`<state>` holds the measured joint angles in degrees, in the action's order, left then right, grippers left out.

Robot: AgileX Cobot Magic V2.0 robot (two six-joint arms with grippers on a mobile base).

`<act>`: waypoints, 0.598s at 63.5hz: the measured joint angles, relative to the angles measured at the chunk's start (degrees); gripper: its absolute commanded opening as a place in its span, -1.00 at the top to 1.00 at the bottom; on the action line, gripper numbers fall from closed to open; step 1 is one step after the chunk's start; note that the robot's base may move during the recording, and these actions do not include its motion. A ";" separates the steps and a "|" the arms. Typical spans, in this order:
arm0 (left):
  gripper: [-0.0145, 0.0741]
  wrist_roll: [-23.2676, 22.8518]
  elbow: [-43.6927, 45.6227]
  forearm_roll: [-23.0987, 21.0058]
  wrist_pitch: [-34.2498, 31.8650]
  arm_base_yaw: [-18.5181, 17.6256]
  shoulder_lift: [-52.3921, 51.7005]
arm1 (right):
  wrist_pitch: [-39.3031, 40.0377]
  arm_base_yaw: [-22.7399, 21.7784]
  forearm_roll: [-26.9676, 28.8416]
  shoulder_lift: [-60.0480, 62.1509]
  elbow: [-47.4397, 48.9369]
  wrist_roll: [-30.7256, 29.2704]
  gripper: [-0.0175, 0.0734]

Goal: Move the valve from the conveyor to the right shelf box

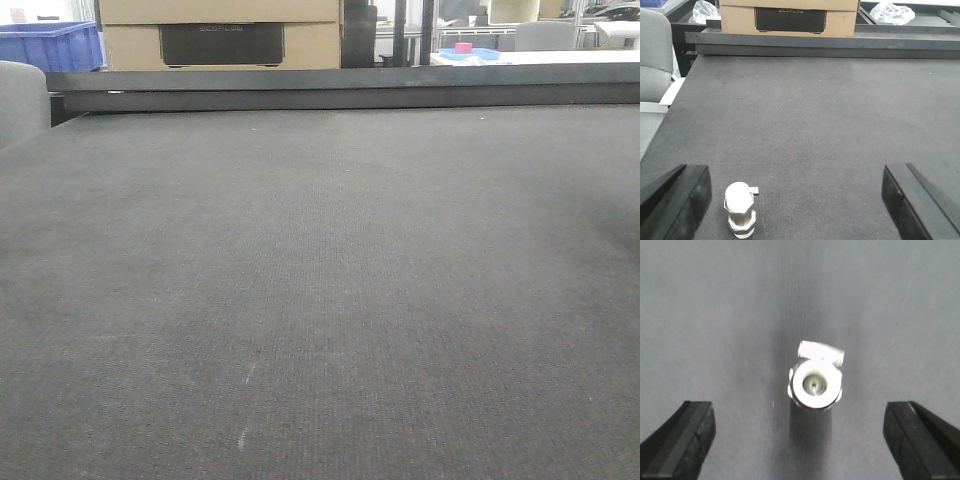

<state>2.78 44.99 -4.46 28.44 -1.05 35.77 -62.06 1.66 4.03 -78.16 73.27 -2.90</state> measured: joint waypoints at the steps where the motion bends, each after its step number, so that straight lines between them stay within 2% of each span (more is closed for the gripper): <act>1: -0.68 0.00 0.00 0.00 0.00 0.00 0.00 | -0.22 -0.25 0.00 -0.68 0.00 0.00 -0.64; 17: -0.68 0.00 0.00 -0.07 0.96 0.00 0.00 | 0.35 -4.28 -0.47 -10.90 0.00 0.00 -0.64; 38: -0.68 0.00 0.00 -0.13 1.26 0.00 0.00 | 3.48 -2.80 -0.13 -18.64 0.11 0.14 -0.64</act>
<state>2.78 44.99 -4.59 29.70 -1.05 35.77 -58.58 -1.14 3.90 -96.79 73.38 -2.76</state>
